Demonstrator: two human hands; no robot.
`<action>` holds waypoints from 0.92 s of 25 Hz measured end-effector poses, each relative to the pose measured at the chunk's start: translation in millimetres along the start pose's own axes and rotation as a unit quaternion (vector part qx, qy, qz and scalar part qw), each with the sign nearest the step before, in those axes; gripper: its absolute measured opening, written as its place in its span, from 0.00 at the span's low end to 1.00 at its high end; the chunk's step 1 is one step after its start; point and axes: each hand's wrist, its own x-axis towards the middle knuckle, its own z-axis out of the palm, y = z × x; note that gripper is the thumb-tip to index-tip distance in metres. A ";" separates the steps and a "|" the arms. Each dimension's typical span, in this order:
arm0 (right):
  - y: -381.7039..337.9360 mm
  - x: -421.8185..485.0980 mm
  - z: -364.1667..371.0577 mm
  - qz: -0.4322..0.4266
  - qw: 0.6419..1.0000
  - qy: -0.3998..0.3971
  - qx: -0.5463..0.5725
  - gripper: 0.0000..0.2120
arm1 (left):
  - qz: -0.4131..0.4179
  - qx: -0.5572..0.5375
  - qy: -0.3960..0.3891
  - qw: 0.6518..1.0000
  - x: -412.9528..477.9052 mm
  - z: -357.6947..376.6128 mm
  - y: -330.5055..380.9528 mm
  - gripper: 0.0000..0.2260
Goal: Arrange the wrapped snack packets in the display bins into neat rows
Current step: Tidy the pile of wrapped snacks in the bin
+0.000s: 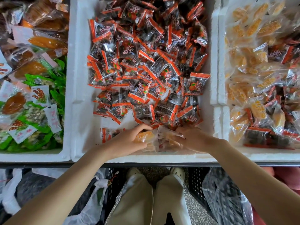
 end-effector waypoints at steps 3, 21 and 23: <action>2.3 0.5 -1.1 0.011 0.997 -0.038 0.066 0.14 | 0.021 -0.002 0.008 1.000 0.1 -1.7 -6.4 0.20; 2.6 -15.9 -11.7 -0.068 0.966 0.065 0.240 0.08 | 0.011 -0.016 0.129 0.991 -9.3 -13.3 10.4 0.18; 10.8 -31.0 -23.3 -0.067 0.945 0.122 0.295 0.04 | 0.026 -0.045 0.209 0.977 -11.0 -16.0 23.1 0.19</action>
